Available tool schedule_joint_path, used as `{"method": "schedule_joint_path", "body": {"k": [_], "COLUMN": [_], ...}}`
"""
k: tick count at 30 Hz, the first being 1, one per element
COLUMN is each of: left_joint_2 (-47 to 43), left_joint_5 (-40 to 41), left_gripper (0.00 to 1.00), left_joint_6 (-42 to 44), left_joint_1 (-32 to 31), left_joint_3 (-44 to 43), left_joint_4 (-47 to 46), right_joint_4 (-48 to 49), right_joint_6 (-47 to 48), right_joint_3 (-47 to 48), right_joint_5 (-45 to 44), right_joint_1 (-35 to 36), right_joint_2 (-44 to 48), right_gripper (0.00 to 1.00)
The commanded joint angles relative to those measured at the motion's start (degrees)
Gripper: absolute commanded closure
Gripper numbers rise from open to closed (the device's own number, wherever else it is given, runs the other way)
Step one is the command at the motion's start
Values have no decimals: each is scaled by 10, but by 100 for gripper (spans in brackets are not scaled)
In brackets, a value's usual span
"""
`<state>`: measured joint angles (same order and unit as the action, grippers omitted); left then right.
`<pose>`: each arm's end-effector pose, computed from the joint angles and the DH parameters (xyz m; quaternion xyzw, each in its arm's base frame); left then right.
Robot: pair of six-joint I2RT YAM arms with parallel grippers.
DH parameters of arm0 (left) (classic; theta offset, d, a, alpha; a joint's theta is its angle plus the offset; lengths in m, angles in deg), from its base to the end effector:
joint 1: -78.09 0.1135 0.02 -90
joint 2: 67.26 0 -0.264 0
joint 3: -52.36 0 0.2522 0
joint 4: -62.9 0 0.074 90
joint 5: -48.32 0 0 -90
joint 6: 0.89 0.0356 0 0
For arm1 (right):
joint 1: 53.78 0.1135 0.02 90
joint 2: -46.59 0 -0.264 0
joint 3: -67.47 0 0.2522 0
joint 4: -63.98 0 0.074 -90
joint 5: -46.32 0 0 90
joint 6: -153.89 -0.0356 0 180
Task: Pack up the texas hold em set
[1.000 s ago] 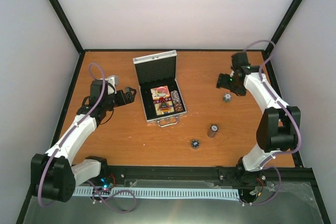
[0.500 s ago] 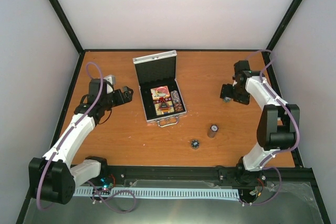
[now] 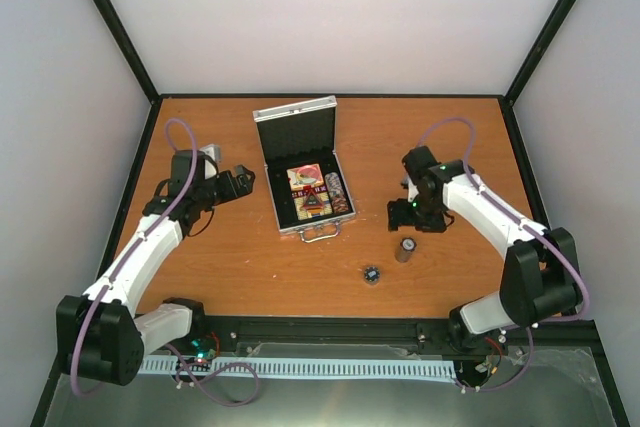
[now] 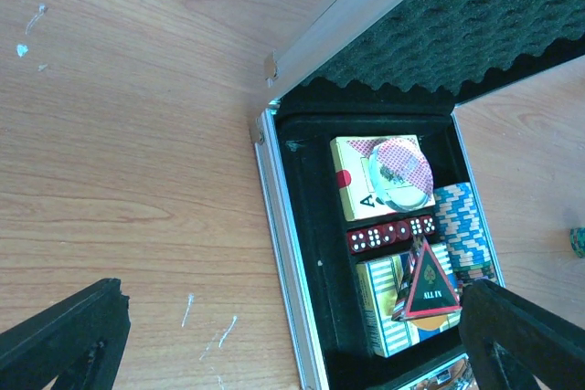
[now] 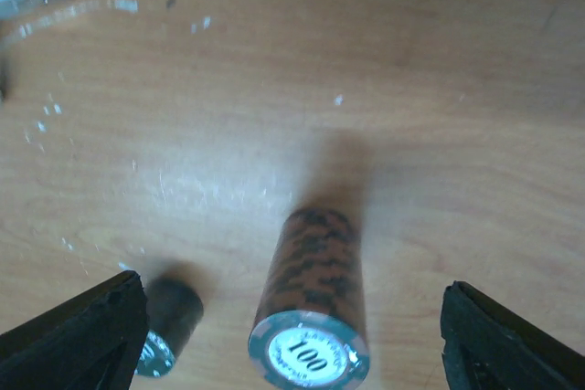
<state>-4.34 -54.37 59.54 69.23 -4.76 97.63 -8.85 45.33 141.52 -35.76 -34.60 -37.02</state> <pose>0.2294 -0.0437 0.2524 -0.1168 0.8963 -0.2316 0.3597 0.2381 0.0880 0.2257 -0.0100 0.9954 0.0866 0.0404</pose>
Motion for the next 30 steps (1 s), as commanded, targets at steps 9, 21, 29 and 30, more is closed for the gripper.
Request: {"method": "schedule_joint_path", "body": {"k": [9, 21, 29, 30], "left_joint_2": [-23, -45, -46, -46], "left_joint_5": [-1, 7, 15, 15], "left_gripper": [0, 0, 0, 0], "left_joint_6": [-19, -26, -34, -38], "left_joint_1": [-1, -1, -1, -1], "left_joint_3": [11, 22, 10, 9], "left_joint_4": [13, 24, 28, 28], "right_joint_4": [-41, -22, -32, -31], "right_joint_6": [-14, -19, -2, 1], "right_joint_3": [-31, -65, 0, 13], "right_joint_5": [-35, -8, -9, -7], "right_joint_1": [62, 65, 65, 66], "right_joint_2": [-26, -7, 10, 16], "right_gripper": [30, 50, 70, 72]}}
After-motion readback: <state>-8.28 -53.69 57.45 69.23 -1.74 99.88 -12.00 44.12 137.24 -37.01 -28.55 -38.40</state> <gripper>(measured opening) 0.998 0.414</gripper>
